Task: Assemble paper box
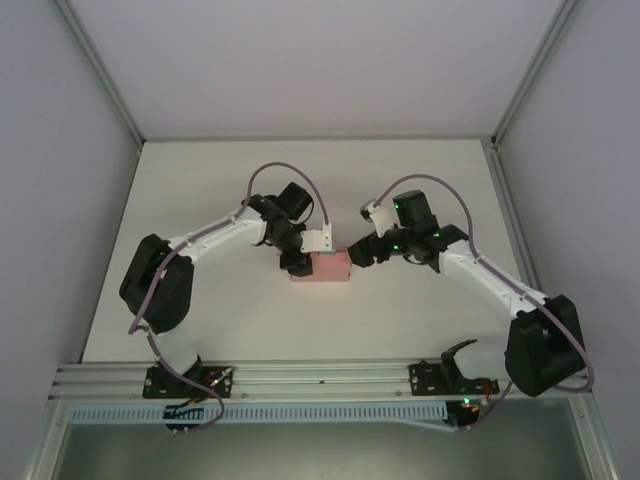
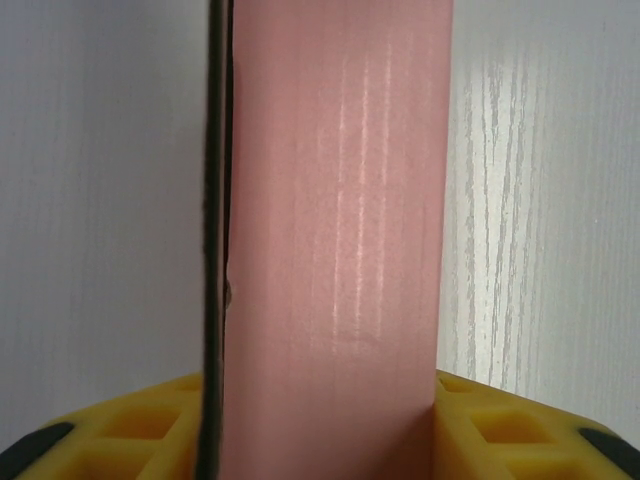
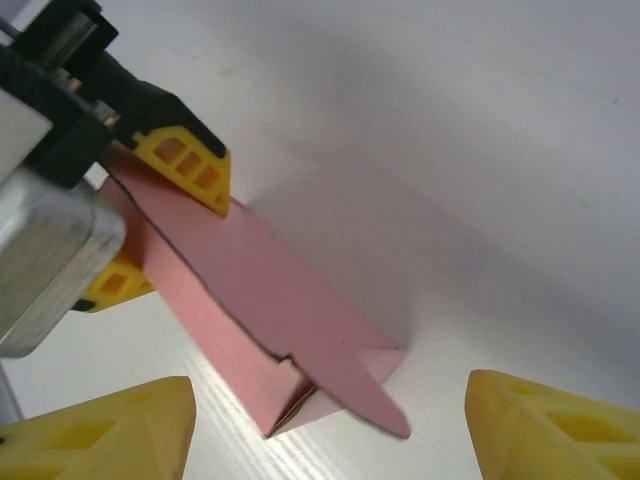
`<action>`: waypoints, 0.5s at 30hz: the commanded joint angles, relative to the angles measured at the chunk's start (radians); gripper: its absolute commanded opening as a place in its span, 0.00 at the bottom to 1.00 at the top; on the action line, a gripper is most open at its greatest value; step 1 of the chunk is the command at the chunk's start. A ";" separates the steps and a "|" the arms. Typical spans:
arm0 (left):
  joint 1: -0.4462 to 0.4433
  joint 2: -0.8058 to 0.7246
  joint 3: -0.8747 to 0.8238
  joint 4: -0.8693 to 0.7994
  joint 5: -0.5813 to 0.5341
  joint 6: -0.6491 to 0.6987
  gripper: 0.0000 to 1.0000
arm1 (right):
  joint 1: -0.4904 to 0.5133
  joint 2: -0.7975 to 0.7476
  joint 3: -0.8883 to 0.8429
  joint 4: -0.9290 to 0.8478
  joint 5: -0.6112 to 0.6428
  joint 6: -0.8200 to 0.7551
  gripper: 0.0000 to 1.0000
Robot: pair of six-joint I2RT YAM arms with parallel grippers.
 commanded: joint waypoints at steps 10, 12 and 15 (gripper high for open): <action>0.011 0.041 0.021 -0.055 0.032 0.020 0.46 | 0.045 0.090 0.097 -0.114 0.045 -0.152 0.27; 0.010 0.040 0.026 -0.055 0.031 0.008 0.46 | 0.049 0.088 0.100 -0.116 0.053 -0.124 0.18; 0.012 0.030 0.020 -0.047 0.035 0.013 0.46 | 0.056 0.083 0.105 -0.143 0.048 -0.129 0.29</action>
